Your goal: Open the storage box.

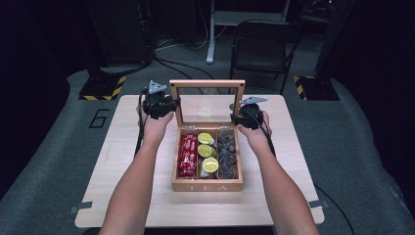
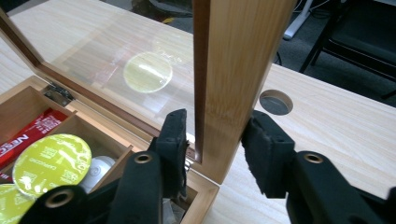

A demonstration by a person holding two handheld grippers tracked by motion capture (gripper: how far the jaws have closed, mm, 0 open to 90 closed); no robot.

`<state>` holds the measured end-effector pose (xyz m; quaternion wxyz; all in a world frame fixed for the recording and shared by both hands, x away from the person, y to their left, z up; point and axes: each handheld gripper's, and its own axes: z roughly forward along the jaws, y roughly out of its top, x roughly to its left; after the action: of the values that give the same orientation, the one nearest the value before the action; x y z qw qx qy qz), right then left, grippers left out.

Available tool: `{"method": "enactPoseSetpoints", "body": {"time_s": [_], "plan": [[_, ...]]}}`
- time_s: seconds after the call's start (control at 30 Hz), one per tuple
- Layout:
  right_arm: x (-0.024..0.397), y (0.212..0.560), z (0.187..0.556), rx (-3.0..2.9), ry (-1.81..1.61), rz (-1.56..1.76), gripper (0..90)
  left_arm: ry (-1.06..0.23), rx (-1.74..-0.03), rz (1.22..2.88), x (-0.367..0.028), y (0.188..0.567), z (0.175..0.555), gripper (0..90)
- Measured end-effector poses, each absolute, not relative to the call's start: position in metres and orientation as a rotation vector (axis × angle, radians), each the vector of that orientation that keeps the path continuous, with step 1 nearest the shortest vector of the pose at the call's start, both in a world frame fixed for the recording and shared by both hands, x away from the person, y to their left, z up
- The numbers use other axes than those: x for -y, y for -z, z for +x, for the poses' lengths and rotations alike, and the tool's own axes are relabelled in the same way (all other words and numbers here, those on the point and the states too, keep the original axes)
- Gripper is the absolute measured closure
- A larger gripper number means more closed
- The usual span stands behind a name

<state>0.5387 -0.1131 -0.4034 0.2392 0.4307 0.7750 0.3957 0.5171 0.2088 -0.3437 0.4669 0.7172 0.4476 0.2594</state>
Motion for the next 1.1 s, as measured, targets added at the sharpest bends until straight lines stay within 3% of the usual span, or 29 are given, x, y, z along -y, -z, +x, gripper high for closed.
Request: {"method": "enactPoseSetpoints", "body": {"time_s": [0.53, 1.1], "plan": [[0.116, 0.405, 0.541, -2.139, -1.065, 1.185, 64.9, -0.616, -1.118, 1.744, -0.209, 0.351, 0.517, 63.9], [0.116, 0.405, 0.543, -2.136, -1.077, 1.214, 64.8, -0.603, -1.116, 1.727, -0.211, 0.356, 0.511, 53.2]]}}
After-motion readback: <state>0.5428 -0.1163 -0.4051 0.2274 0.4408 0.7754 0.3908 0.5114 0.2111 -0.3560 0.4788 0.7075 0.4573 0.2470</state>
